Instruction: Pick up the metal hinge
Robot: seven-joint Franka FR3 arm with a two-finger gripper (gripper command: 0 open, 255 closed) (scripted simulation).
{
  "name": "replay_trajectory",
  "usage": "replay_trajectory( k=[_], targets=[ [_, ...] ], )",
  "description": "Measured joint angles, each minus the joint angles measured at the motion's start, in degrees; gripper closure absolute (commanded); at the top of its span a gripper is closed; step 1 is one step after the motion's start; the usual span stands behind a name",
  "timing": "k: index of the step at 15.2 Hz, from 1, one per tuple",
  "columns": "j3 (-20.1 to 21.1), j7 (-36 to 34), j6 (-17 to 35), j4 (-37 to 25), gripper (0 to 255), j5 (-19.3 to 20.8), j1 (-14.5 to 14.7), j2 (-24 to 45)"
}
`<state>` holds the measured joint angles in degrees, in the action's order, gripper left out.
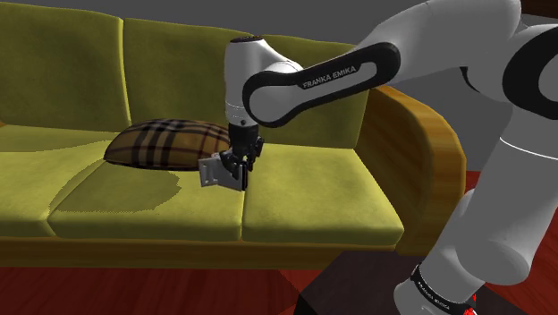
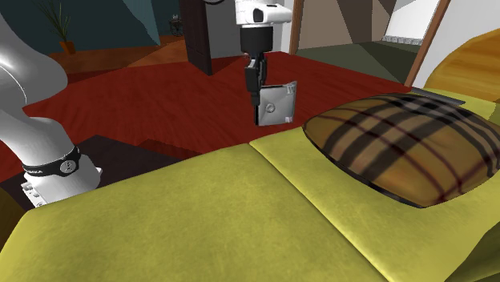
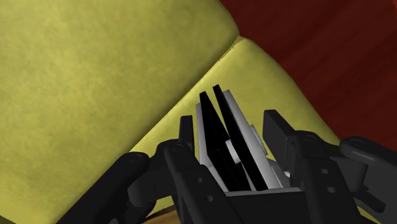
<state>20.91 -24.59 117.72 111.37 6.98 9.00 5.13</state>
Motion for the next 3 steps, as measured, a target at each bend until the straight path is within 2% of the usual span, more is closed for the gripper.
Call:
replay_trajectory(
  k=[3],
  targets=[
    [0.0,0.3,-1.7,-1.1,255,-0.4,0.0,-0.7]
  ],
)
